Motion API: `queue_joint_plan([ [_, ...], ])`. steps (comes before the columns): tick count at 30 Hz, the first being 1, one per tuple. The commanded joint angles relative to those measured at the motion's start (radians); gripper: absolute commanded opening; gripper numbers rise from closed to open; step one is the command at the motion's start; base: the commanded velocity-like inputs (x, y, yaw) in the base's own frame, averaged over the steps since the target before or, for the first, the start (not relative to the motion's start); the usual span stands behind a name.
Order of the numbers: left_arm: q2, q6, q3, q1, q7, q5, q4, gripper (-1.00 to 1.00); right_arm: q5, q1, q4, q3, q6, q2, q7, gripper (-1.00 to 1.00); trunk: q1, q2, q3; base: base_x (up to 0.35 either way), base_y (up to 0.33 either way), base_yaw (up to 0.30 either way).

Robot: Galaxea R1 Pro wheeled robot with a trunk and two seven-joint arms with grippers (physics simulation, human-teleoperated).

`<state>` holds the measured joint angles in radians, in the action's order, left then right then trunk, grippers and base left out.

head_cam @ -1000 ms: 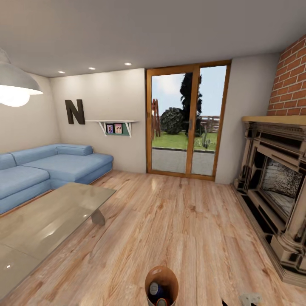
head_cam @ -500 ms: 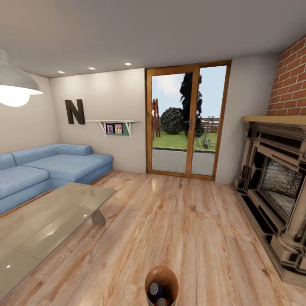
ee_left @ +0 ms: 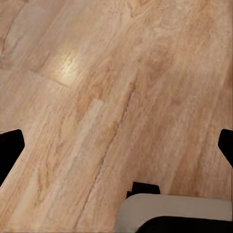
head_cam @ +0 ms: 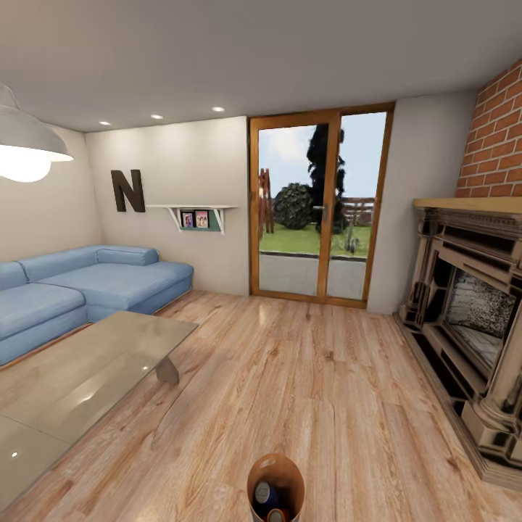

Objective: Put the three can of soda from the living room inside the tash can in the kitchen.

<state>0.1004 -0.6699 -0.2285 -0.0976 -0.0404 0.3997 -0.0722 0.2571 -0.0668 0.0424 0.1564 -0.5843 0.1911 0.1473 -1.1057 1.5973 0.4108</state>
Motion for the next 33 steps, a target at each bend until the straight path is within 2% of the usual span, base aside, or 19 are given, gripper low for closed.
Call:
queue_joint_plan([
  [1, -0.008, 0.003, 0.001, -0.002, 0.002, 0.001, 0.012, 1.00, 0.000, 0.017, 0.000, 0.000, 0.000, 0.000, 0.000, 1.00, 0.000, 0.000, 0.000, 0.000, 0.000, 0.000],
  [10, -0.042, 0.023, 0.006, -0.006, 0.009, 0.004, 0.031, 1.00, 0.001, 0.066, 0.000, 0.001, 0.005, -0.002, 0.001, 1.00, 0.000, 0.000, 0.000, 0.000, 0.000, 0.000],
  [12, -0.049, 0.037, 0.008, -0.006, 0.009, 0.005, 0.042, 1.00, 0.001, 0.073, 0.000, 0.000, 0.033, -0.007, 0.001, 1.00, 0.000, 0.000, 0.000, 0.000, 0.000, 0.000],
  [17, -0.052, 0.048, 0.010, -0.006, 0.009, 0.006, 0.056, 1.00, -0.001, 0.080, -0.001, 0.001, 0.082, -0.010, 0.002, 1.00, 0.000, 0.000, 0.000, 0.000, 0.000, 0.000],
  [33, -0.045, 0.050, 0.008, -0.003, 0.008, 0.005, 0.057, 1.00, -0.014, 0.082, -0.006, 0.009, 0.095, -0.018, 0.004, 1.00, 0.000, 0.000, 0.000, 0.000, 0.000, 0.000],
])
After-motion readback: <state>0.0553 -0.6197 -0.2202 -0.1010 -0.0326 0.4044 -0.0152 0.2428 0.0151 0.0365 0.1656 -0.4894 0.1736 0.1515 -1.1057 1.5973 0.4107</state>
